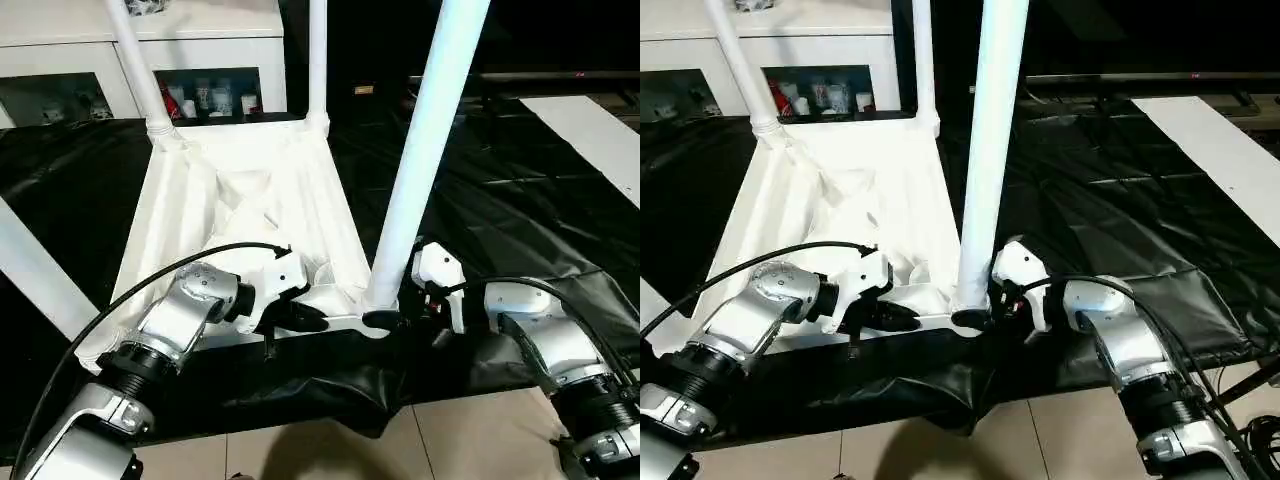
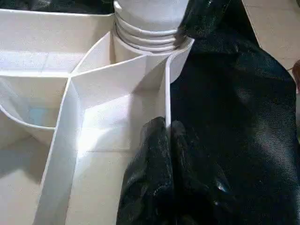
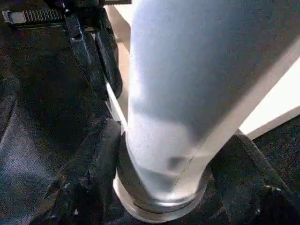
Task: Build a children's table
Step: Rotate leg to tighten
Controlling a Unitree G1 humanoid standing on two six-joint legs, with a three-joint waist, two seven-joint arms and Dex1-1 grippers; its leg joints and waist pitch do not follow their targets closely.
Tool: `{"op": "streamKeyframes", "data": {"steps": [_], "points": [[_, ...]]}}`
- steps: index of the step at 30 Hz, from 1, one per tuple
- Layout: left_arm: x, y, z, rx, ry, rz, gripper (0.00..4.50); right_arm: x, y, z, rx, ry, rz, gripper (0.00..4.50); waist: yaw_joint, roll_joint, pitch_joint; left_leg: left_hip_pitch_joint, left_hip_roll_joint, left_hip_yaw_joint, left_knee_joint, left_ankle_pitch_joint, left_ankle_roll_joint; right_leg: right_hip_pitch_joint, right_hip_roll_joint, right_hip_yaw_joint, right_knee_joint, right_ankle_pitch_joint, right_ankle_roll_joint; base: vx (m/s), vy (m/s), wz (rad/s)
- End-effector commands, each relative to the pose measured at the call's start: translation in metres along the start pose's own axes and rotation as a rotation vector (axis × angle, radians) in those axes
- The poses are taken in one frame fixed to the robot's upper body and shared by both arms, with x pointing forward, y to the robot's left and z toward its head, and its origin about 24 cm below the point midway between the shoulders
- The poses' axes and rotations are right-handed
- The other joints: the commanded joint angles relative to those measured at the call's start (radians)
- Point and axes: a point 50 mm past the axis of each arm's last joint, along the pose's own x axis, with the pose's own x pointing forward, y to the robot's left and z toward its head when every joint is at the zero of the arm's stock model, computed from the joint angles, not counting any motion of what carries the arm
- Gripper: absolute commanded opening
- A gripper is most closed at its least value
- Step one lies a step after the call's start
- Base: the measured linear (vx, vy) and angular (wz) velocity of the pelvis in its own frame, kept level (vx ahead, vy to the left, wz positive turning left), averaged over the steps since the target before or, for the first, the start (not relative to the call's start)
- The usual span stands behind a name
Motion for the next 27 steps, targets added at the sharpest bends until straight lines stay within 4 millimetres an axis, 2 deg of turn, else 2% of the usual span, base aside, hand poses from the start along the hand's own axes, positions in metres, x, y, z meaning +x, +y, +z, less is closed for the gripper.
{"op": "streamKeyframes", "data": {"steps": [1, 10, 11, 12, 15, 17, 19, 20, 21, 22, 23, 24, 27], "points": [[0.005, -0.006, -0.003, -0.003, 0.027, -0.049, 0.0, 0.001, 0.003, -0.008, 0.017, 0.042, 0.028, 2.54, -0.003, -0.012, -0.06, 0.009, 0.015, -0.001, -0.054, -0.191, 0.066, 0.047, -0.028, 0.024, -0.057, -0.147, -0.238, 0.0, 0.0, 0.0], [0.005, -0.002, -0.007, -0.029, 0.036, -0.007, 0.0, 0.003, 0.003, -0.014, 0.062, 0.024, -0.008, 2.43, -0.004, -0.01, -0.059, 0.009, 0.015, -0.001, -0.053, -0.196, 0.066, 0.048, -0.028, 0.023, -0.057, -0.146, -0.245, 0.0, 0.0, 0.0], [0.007, 0.001, -0.007, -0.05, 0.033, 0.037, 0.0, 0.006, -0.001, -0.015, 0.096, 0.007, -0.078, 2.43, -0.005, -0.009, -0.058, 0.009, 0.014, -0.001, -0.053, -0.201, 0.061, 0.046, -0.027, 0.024, -0.057, -0.153, -0.245, 0.0, 0.0, 0.0], [0.008, 0.003, -0.008, -0.065, 0.031, 0.068, 0.0, 0.008, -0.003, -0.016, 0.119, -0.002, -0.126, 2.43, -0.008, -0.009, -0.055, 0.009, 0.013, -0.001, -0.057, -0.229, 0.05, 0.045, -0.029, 0.023, -0.063, -0.202, -0.237, 0.0, 0.0, 0.0], [0.016, 0.012, -0.008, -0.108, 0.03, 0.19, 0.0, 0.019, -0.01, -0.019, 0.216, -0.04, -0.282, 2.43, -0.016, -0.007, -0.05, 0.012, 0.012, -0.007, -0.064, -0.3, 0.011, 0.04, -0.03, 0.022, -0.076, -0.336, -0.194, 0.0, 0.0, 0.0], [0.024, 0.019, -0.006, -0.147, 0.021, 0.283, 0.0, 0.03, -0.012, -0.02, 0.29, -0.059, -0.386, 2.43, -0.023, -0.008, -0.05, 0.015, 0.01, -0.011, -0.064, -0.327, -0.008, 0.038, -0.029, 0.02, -0.08, -0.383, -0.175, 0.0, 0.0, 0.0], [0.033, 0.024, -0.001, -0.203, 0.005, 0.354, 0.0, 0.041, -0.014, -0.02, 0.325, -0.054, -0.486, 2.42, -0.031, -0.008, -0.05, 0.013, 0.007, -0.014, -0.065, -0.354, -0.011, 0.035, -0.03, 0.019, -0.088, -0.425, -0.154, 0.0, 0.0, 0.0], [0.033, 0.024, -0.001, -0.203, 0.005, 0.354, 0.0, 0.041, -0.014, -0.02, 0.325, -0.054, -0.486, 2.41, -0.035, -0.008, -0.049, 0.012, 0.006, -0.012, -0.065, -0.356, -0.011, 0.033, -0.029, 0.02, -0.088, -0.431, -0.153, 0.0, 0.0, 0.0], [0.042, 0.029, 0.005, -0.256, -0.01, 0.435, 0.0, 0.051, -0.018, -0.02, 0.366, -0.039, -0.61, 2.41, -0.035, -0.002, -0.049, 0.016, 0.004, -0.012, -0.063, -0.358, -0.018, 0.027, -0.028, 0.02, -0.091, -0.441, -0.15, 0.0, 0.0, 0.0], [0.046, 0.032, 0.008, -0.279, -0.014, 0.472, 0.0, 0.055, -0.02, -0.021, 0.394, -0.03, -0.666, 2.4, -0.038, -0.004, -0.049, 0.017, 0.002, -0.016, -0.063, -0.372, -0.025, 0.026, -0.027, 0.016, -0.093, -0.46, -0.145, 0.0, 0.0, 0.0], [0.047, 0.033, 0.008, -0.286, -0.017, 0.485, 0.0, 0.056, -0.021, -0.021, 0.405, -0.027, -0.684, 2.4, -0.038, -0.006, -0.049, 0.013, 0.001, -0.017, -0.064, -0.373, -0.023, 0.03, -0.028, 0.015, -0.093, -0.467, -0.139, 0.0, 0.0, 0.0], [0.048, 0.034, 0.01, -0.293, -0.022, 0.501, 0.0, 0.058, -0.021, -0.022, 0.417, -0.018, -0.708, 2.4, -0.035, -0.006, -0.05, 0.012, 0.001, -0.019, -0.066, -0.368, -0.017, 0.032, -0.028, 0.014, -0.096, -0.463, -0.128, 0.0, 0.0, 0.0], [0.057, 0.043, 0.021, -0.318, -0.049, 0.618, 0.0, 0.073, -0.025, -0.019, 0.463, 0.029, -0.838, 2.35, -0.042, -0.003, -0.052, 0.011, -0.004, -0.02, -0.064, -0.372, -0.021, 0.028, -0.025, 0.014, -0.095, -0.448, -0.127, 0.0, 0.0, 0.0]]}}
